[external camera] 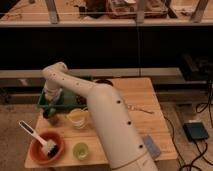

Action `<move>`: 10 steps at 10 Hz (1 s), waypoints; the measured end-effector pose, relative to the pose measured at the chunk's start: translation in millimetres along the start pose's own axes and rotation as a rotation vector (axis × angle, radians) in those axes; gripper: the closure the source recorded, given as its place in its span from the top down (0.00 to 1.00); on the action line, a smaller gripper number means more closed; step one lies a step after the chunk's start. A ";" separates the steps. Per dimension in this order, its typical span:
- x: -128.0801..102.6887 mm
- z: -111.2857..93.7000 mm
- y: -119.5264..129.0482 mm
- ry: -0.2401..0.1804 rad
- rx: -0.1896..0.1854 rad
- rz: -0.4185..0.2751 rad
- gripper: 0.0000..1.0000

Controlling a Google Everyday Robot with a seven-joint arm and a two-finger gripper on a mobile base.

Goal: Wipe tray with towel

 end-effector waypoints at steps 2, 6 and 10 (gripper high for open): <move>-24.4 -9.8 -4.7 -0.009 0.006 -0.016 0.00; -73.2 -29.1 15.3 -0.036 -0.023 0.026 0.00; -73.9 -30.5 71.1 -0.054 -0.097 0.133 0.00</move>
